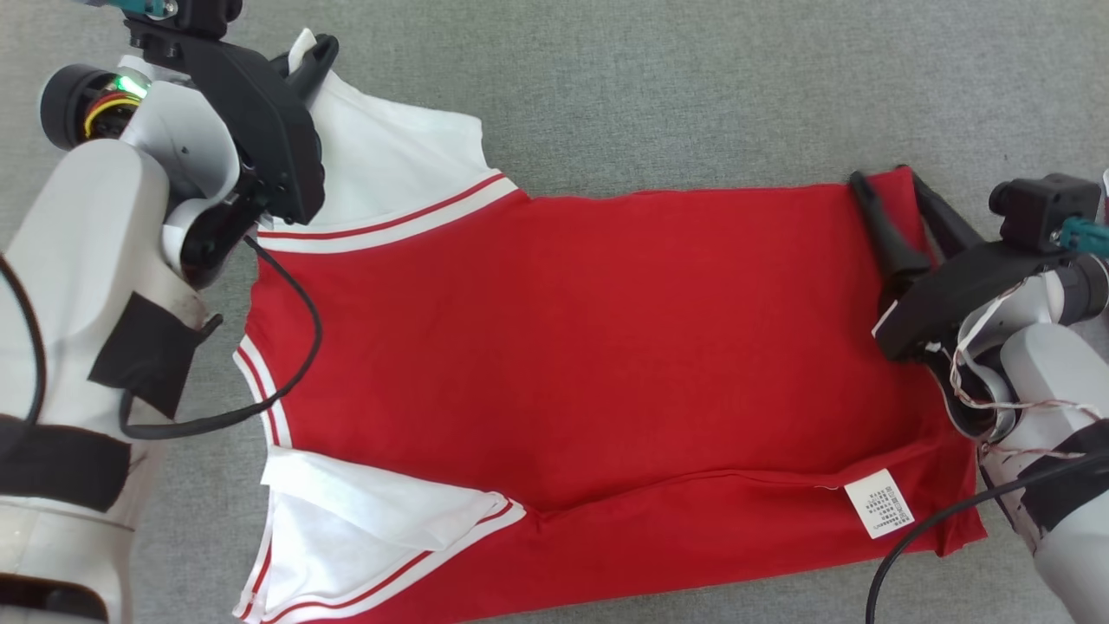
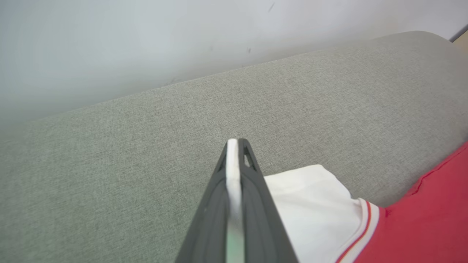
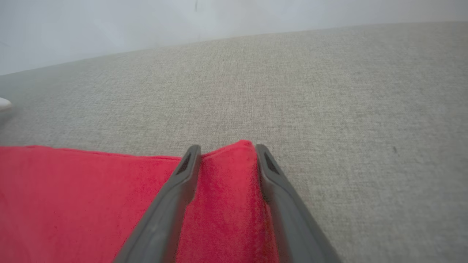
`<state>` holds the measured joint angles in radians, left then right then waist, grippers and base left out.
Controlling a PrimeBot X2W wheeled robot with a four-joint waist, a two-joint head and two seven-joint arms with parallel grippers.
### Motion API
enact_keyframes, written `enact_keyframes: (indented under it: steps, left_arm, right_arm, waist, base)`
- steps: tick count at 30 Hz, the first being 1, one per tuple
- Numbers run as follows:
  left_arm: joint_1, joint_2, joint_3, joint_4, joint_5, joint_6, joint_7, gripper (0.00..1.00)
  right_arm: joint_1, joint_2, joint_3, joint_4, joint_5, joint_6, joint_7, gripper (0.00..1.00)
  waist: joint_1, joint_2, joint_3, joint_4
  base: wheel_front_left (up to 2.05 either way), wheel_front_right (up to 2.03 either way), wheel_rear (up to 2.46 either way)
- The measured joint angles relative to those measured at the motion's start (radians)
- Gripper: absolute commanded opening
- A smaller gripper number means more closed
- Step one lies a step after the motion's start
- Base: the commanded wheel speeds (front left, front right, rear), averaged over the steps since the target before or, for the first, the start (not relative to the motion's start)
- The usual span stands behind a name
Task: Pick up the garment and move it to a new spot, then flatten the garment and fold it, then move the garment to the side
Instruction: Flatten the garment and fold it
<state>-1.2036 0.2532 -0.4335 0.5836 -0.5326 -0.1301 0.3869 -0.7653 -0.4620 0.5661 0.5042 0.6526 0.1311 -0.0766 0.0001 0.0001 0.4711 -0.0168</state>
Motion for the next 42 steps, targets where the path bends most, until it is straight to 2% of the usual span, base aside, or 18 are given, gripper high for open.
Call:
enact_keyframes:
  steps: [6, 13, 21, 26, 32, 38, 42]
  left_arm:
    - [0.025, 0.021, 0.014, -0.057, -0.053, 0.0, -0.017, 0.0]
    - [0.084, 0.047, 0.044, -0.186, -0.108, 0.0, -0.048, 0.0]
    - [0.298, 0.093, 0.095, -0.496, -0.172, 0.017, -0.104, 0.0]
    - [0.505, 0.11, 0.123, -0.721, -0.223, 0.046, -0.139, 0.0]
    - [0.746, 0.123, 0.151, -0.91, -0.281, 0.083, -0.168, 0.0]
    - [0.96, 0.113, 0.16, -0.989, -0.323, 0.115, -0.207, 0.0]
    - [1.057, 0.089, 0.141, -0.997, -0.365, 0.114, -0.221, 0.0]
  right_arm:
    - [-0.025, -0.038, 0.053, -0.009, 0.064, 0.0, -0.022, 0.0]
    - [-0.013, -0.098, 0.073, -0.093, 0.073, 0.0, -0.066, 0.0]
    - [0.134, -0.154, 0.058, -0.213, -0.055, 0.0, -0.112, 0.0]
    - [0.273, -0.153, -0.021, -0.274, -0.099, 0.0, -0.113, 0.0]
    - [0.416, -0.12, -0.115, -0.348, -0.136, 0.0, -0.079, 0.0]
    - [0.514, -0.074, -0.178, -0.392, -0.193, 0.0, -0.053, 0.0]
    - [0.563, -0.046, -0.211, -0.399, -0.213, 0.0, -0.038, 0.0]
  waist:
    - [0.0, 0.0, -0.022, 0.003]
    - [-0.0001, -0.0001, -0.047, 0.007]
    - [-0.0001, -0.0001, -0.076, 0.025]
    - [-0.0002, -0.0001, -0.095, 0.039]
    - [-0.0002, -0.0002, -0.117, 0.053]
    - [-0.0002, -0.0002, -0.138, 0.06]
    - [-0.0002, -0.0002, -0.149, 0.067]
  base:
    - [0.0, 0.0, 0.0]
    - [0.0, 0.0, 0.0]
    - [0.0, 0.0, 0.0]
    - [0.0, 0.0, 0.0]
    - [0.0, 0.0, 0.0]
    - [0.0, 0.0, 0.0]
    - [0.0, 0.0, 0.0]
